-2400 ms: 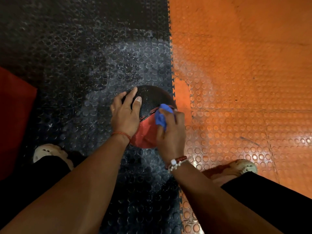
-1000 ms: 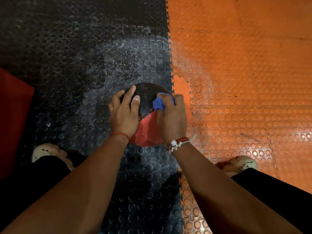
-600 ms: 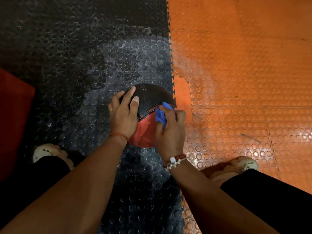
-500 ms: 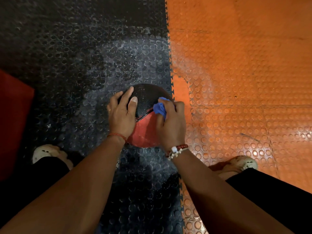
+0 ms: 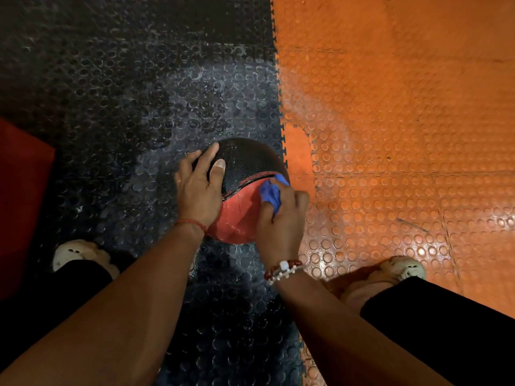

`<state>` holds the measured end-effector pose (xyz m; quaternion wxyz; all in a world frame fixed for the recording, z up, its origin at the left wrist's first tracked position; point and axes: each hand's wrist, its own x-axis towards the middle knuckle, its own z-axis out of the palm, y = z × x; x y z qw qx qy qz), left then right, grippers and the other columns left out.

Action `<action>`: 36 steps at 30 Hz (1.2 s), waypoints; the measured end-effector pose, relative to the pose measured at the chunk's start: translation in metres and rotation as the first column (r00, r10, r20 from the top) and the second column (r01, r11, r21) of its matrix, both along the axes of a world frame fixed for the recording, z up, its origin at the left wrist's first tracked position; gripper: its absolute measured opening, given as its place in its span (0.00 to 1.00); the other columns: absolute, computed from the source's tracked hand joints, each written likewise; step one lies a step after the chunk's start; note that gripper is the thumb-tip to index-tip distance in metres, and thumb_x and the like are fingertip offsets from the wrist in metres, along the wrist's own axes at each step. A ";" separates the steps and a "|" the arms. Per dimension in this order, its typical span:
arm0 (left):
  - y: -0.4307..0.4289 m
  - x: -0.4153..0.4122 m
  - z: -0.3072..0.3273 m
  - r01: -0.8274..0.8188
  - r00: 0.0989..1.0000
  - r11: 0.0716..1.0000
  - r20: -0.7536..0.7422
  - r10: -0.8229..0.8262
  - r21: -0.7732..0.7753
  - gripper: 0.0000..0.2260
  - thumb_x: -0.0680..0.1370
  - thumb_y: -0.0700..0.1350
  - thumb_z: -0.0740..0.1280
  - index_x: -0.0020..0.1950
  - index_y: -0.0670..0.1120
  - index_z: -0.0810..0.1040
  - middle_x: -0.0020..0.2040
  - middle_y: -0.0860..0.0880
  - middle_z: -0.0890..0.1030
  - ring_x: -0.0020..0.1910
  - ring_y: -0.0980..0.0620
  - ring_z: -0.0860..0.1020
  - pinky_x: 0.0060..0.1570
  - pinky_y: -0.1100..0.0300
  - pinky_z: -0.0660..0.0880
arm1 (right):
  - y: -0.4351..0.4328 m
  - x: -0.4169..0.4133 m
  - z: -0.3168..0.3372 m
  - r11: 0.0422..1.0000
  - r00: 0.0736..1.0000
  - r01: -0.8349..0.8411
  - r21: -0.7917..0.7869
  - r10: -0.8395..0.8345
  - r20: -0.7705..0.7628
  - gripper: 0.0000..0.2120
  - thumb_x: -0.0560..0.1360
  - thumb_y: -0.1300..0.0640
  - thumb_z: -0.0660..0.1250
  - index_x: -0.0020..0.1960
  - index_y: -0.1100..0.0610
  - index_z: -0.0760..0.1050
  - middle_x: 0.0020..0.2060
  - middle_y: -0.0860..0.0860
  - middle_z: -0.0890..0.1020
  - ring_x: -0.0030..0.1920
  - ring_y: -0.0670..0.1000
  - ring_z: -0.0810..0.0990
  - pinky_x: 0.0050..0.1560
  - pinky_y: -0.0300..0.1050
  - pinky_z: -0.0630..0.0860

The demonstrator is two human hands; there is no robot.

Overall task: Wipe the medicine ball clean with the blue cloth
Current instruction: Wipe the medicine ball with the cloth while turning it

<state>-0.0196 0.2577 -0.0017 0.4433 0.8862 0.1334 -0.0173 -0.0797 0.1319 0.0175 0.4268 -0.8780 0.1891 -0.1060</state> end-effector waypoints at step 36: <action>0.002 0.020 -0.002 -0.003 0.997 1.000 -0.076 0.001 -0.029 0.17 0.82 0.56 0.57 0.71 0.61 0.70 0.71 0.51 0.64 0.72 0.46 0.60 0.72 0.57 0.53 | 0.000 0.015 -0.002 0.996 0.996 0.087 0.024 -0.087 -0.003 0.15 0.73 0.64 0.62 0.59 0.58 0.74 0.52 0.55 0.69 0.44 0.47 0.67 0.45 0.37 0.65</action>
